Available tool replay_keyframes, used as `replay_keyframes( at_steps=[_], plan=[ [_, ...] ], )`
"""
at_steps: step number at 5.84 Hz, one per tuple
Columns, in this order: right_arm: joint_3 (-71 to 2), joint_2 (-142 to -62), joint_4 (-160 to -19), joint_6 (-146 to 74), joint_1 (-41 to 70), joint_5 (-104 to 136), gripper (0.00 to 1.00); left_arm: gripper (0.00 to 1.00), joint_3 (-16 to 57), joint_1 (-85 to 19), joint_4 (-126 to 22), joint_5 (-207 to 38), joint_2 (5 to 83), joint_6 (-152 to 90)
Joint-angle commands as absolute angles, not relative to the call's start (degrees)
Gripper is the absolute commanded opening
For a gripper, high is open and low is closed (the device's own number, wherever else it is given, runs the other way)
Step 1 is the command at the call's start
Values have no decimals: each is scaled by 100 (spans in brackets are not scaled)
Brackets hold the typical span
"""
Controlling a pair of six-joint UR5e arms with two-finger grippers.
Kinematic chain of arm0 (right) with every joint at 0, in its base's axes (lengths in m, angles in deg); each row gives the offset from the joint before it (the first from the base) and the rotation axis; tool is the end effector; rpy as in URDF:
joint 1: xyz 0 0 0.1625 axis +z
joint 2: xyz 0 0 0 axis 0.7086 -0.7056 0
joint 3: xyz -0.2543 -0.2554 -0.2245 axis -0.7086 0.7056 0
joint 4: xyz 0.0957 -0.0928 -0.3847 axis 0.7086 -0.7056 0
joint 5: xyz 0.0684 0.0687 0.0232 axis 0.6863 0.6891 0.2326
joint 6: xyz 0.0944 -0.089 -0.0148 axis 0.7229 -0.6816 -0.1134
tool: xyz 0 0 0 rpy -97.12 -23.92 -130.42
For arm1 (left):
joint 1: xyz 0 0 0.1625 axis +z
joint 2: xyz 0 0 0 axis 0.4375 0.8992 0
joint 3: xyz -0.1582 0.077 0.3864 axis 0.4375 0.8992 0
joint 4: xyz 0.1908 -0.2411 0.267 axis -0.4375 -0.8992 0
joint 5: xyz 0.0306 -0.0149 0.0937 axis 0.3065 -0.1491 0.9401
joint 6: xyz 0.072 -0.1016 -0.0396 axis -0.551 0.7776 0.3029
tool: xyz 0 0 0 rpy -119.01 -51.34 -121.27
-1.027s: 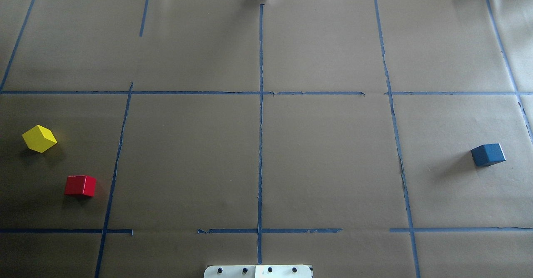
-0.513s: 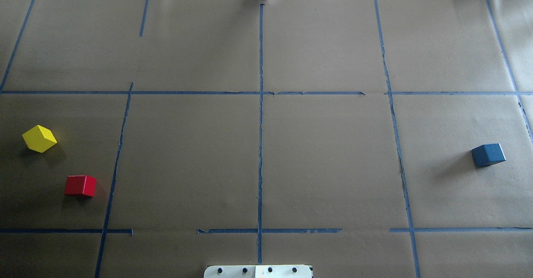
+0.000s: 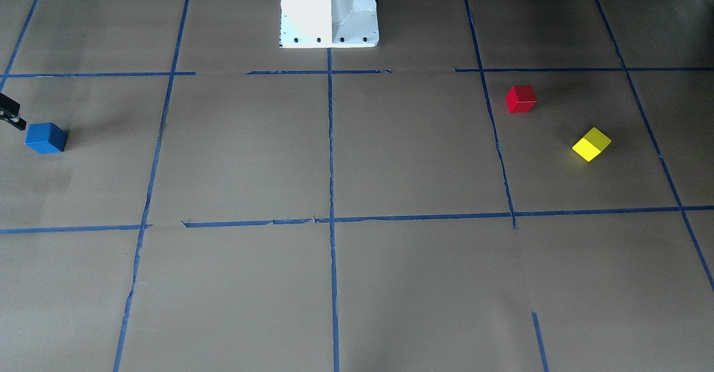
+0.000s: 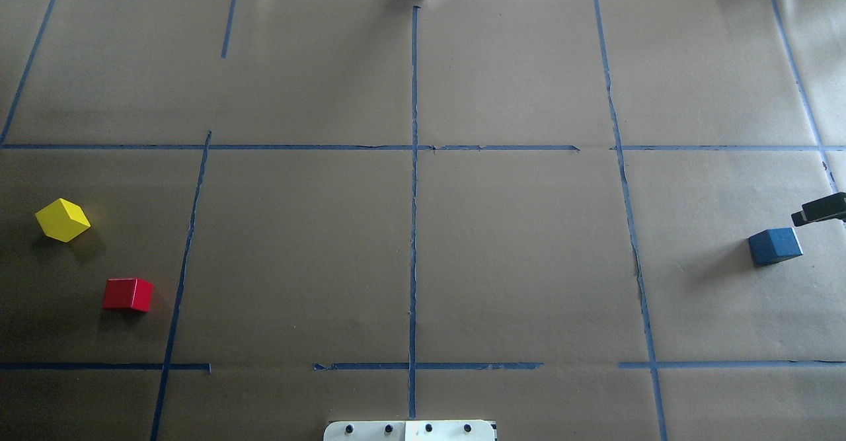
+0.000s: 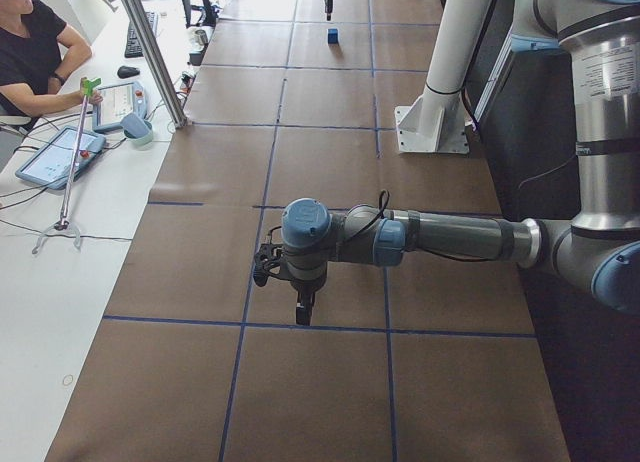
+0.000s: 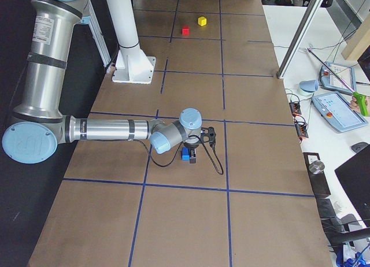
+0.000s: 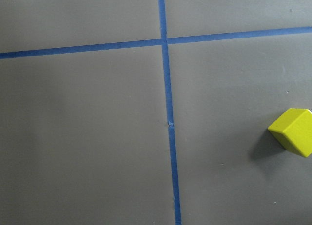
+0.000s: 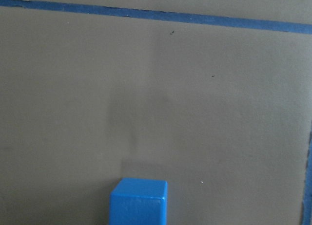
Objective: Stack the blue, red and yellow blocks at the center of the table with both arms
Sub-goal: 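Lower the right gripper onto the blue cube and close it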
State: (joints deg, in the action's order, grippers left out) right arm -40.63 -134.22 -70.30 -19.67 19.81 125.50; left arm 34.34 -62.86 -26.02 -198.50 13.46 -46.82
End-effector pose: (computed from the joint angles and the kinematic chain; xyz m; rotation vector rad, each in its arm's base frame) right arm -0.1401 -0.4070 0.6346 0.0833 -0.8667 -0.0650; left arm -0.0312 -0.4089 0.6377 0.0621 0.7986 0.0662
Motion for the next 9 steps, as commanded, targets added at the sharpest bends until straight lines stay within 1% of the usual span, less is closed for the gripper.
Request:
replay_keyframes(
  at_steps=[1,4,5,6,7,8,9],
  plan=[
    [-3983,-13370,-6926,-1766,1572,12392,99,100,3440,-6282,-2604,-19905,1350,-4682],
    [-3474,-13115,-6926,-1792,1237,12225,99,100,3484,-6291,-2604,-19905,1341,-4673],
    [-3482,-13123,-6908,-1775,1219,12242,77,100,3501,-6291,-2604,-19905,1341,-4682],
    [-3473,-13124,-6917,-1774,1210,12216,23,100,3519,-6291,-2596,-19905,1341,-4673],
    [-3543,-13141,-6917,-1766,1192,12215,3,100,3528,-6291,-2604,-19914,1341,-4673],
    [-3761,-13132,-6908,-1757,1175,12207,0,100,3563,-6291,-2596,-19922,1341,-4673],
    [-4224,-13089,-6960,-1722,1166,12224,0,100,3563,-6291,-2595,-20157,1341,-4665]
  ],
)
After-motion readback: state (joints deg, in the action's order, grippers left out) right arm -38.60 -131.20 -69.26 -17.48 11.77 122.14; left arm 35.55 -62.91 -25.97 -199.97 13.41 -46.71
